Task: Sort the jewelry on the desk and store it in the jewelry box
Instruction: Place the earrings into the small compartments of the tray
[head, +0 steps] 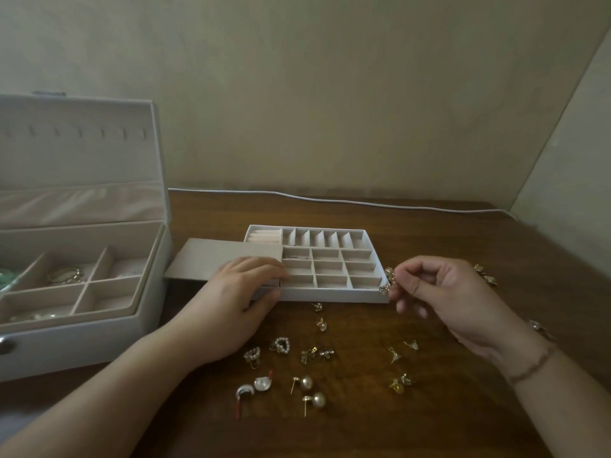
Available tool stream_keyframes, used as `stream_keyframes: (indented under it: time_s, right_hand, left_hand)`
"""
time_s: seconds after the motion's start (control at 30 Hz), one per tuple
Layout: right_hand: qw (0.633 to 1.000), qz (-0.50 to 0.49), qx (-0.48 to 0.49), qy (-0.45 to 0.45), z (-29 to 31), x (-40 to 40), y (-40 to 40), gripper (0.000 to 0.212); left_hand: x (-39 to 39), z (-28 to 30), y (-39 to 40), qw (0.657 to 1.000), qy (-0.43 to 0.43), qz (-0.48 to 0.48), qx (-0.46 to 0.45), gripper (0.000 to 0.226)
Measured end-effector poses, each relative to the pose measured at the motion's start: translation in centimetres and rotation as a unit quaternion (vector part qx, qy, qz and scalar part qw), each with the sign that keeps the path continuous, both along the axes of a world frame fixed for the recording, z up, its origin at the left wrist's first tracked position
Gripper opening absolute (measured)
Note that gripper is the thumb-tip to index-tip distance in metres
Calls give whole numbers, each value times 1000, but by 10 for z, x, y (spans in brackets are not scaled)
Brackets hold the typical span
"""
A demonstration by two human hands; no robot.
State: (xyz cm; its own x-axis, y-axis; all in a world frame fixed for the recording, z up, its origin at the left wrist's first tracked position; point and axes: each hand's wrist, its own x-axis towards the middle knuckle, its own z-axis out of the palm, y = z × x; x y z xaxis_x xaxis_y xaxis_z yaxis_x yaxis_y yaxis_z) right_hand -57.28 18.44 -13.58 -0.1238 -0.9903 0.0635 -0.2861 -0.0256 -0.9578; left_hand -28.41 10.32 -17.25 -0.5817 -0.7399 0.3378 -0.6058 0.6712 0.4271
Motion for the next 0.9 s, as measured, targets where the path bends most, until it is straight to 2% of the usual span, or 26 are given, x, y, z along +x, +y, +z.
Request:
stream_keyframes:
  time_s: [0.23, 0.6, 0.73, 0.8, 0.9]
  right_hand:
    - [1000, -10, 10, -11, -2, 2, -1, 23]
    - [999, -10, -15, 31, -5, 8, 2, 19]
    - [988, -14, -45, 148, 1, 14, -5, 19]
    - [973, 0, -52, 225, 10, 20, -16, 10]
    - [944, 11, -67, 322, 23, 35, -41, 12]
  left_hand:
    - [-1, 1, 1, 1000, -8, 2, -4, 32]
    - [0, 2, 1, 1000, -12, -3, -17, 29]
    - [0, 1, 2, 1000, -10, -3, -17, 28]
    - [0, 2, 1, 1000, -10, -4, -16, 28]
    - [1, 2, -1, 1000, -15, -7, -9, 28]
